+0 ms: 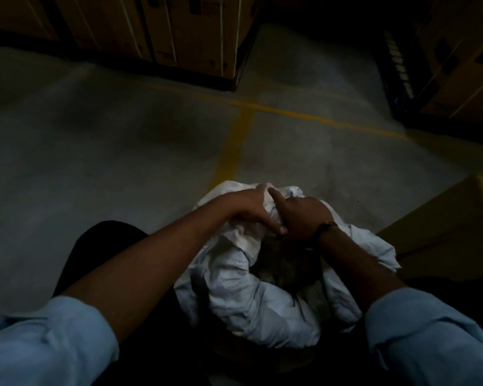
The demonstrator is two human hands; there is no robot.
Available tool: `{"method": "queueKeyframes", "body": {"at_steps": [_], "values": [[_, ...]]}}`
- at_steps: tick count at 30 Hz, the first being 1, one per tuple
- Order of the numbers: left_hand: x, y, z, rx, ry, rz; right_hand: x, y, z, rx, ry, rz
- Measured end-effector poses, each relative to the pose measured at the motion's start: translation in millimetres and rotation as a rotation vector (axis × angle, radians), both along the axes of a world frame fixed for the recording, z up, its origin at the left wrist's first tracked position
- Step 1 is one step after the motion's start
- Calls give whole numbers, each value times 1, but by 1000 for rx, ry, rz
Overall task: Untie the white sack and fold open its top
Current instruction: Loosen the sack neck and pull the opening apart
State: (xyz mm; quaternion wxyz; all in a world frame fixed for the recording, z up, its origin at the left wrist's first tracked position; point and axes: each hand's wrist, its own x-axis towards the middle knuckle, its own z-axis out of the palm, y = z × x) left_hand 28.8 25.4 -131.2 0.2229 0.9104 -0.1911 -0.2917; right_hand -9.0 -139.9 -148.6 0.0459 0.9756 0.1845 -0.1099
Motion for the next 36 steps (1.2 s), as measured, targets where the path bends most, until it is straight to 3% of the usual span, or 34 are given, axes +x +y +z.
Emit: {"method": "queueKeyframes", "body": {"at_steps": [3, 6, 9, 12, 15, 18, 21, 25, 28, 31, 34, 36], "values": [[6, 5, -13, 294, 93, -4, 6, -4, 4, 31, 150, -86], [-2, 10, -21, 271, 183, 11, 11, -7, -1, 39, 164, -45], [-11, 4, -29, 10, 286, 115, 7, -16, -8, 37, 39, -57], [-13, -1, -28, -386, 568, 308, 2, -21, -12, 33, -149, -75], [2, -9, -29, -823, 813, 609, -10, -7, -5, 284, -374, -113], [8, -11, -39, -1003, 652, 841, -40, 27, 1, 704, -481, -250], [11, -17, -48, -983, 501, 978, -75, 63, -5, 921, -171, -387], [26, -20, -40, -1030, 554, 954, -88, 62, -31, 795, 8, -483], [42, -2, -33, -1097, 493, 1037, -102, 57, -47, 557, 4, -457], [48, 2, -34, -1188, 596, 1022, -120, 62, -68, 339, -120, -366], [46, -7, -33, -953, 608, 948, -121, 56, -75, 237, -152, -285], [42, -15, -30, -561, 380, 895, -120, 52, -74, 267, -20, -271]]}}
